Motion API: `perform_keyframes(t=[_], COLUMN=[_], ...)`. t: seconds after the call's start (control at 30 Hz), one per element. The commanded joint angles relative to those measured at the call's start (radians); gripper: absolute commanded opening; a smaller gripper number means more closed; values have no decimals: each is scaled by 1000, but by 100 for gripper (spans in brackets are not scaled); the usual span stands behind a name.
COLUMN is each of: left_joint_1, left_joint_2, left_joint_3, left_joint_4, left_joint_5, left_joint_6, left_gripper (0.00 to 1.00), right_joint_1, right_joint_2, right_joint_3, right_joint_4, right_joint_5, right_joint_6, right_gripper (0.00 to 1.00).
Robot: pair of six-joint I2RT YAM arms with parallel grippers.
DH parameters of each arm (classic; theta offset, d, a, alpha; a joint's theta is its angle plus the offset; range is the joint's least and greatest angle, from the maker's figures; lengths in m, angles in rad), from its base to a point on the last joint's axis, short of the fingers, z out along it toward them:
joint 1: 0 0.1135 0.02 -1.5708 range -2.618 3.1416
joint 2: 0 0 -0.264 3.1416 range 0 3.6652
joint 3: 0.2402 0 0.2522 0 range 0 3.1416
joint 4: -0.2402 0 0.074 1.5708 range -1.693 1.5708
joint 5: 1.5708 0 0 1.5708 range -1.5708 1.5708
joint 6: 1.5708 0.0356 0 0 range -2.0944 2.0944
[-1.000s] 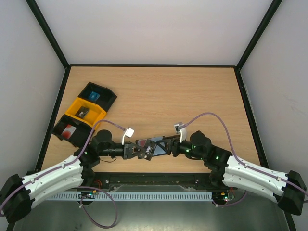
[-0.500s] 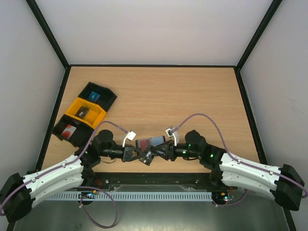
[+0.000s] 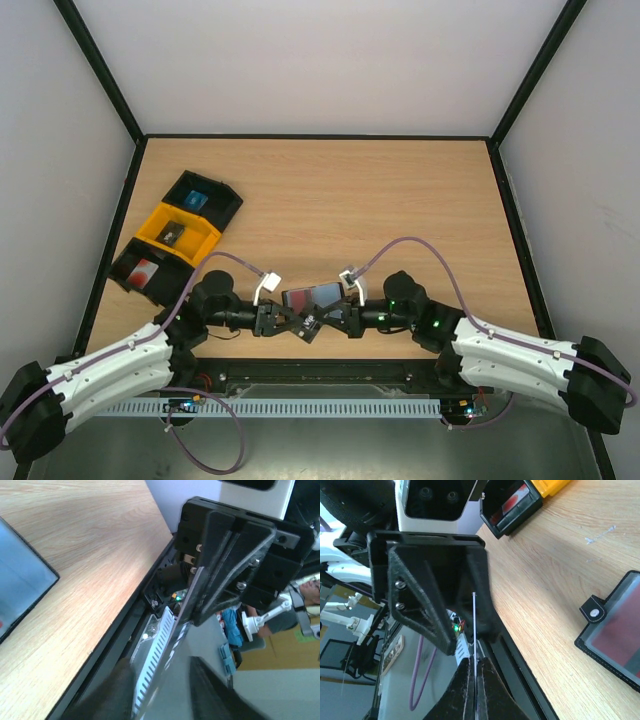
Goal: Take the credit cards out of the card holder
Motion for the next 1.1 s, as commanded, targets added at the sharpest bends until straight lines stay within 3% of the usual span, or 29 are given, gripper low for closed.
perform_keyframes(t=[0.0, 0.07, 0.2, 0.37, 0.57, 0.8, 1.07], left_joint_1=[-3, -2, -1, -2, -2, -3, -3], left_joint_2=[-34, -59, -163, -278, -298, -231, -187], left_joint_3=[19, 24, 14, -41, -65, -69, -73], left_joint_4=[-51, -60, -52, 43, 80, 159, 211], left_joint_5=[-82, -131, -278, -349, -378, -373, -363], left_joint_6=[-18, -47, -128, -225, -250, -275, -296], left_gripper=[49, 65, 76, 78, 76, 59, 19], right_joint_1=[-1, -1, -1, 0, -1, 0, 0], right_joint_2=[-45, -61, -80, -59, 27, 156, 200], right_joint_3=[-29, -37, -53, -87, -107, -99, -96], right_joint_4=[80, 112, 185, 373, 575, 716, 730], right_joint_5=[36, 50, 119, 214, 306, 301, 298], right_joint_6=[24, 54, 134, 279, 443, 543, 560], right_gripper=[2, 2, 2, 2, 2, 2, 2])
